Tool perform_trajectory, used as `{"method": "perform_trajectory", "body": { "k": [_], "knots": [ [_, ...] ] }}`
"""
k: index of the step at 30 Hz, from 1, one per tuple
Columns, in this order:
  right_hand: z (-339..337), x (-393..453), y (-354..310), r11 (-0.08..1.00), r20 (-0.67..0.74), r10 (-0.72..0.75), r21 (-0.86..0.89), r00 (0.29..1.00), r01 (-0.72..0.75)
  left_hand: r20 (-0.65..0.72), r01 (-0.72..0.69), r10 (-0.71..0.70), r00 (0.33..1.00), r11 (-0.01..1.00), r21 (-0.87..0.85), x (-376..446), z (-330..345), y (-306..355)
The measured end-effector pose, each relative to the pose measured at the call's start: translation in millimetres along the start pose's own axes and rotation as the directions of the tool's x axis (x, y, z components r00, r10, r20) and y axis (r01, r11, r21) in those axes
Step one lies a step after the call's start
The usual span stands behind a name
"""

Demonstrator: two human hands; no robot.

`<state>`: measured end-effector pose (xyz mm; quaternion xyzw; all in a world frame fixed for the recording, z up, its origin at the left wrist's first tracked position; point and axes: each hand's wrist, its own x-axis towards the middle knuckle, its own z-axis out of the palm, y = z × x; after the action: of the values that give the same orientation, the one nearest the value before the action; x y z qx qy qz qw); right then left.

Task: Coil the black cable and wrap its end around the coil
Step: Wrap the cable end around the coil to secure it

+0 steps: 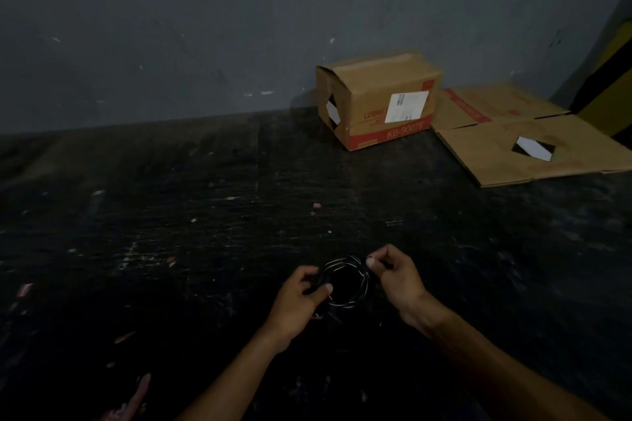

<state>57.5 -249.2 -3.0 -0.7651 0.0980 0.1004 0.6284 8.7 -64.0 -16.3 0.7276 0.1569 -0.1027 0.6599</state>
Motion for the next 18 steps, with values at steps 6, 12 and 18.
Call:
{"method": "perform_trajectory", "body": {
  "k": [6,12,18],
  "knots": [
    [-2,2,25,0.974,-0.004,-0.078,-0.211,0.997,0.076,-0.043,0.101,-0.112,0.993,0.975,-0.198,3,-2,-16],
    [1,2,44,0.886,0.109,-0.072,-0.45,0.991,0.114,-0.142,0.074,-0.059,0.988,0.993,0.097,12,-1,-29],
    [4,1,48,0.814,0.231,-0.021,-0.561,0.973,0.151,-0.198,0.07,0.004,0.98,0.927,0.368,21,0,-35]
  ]
}}
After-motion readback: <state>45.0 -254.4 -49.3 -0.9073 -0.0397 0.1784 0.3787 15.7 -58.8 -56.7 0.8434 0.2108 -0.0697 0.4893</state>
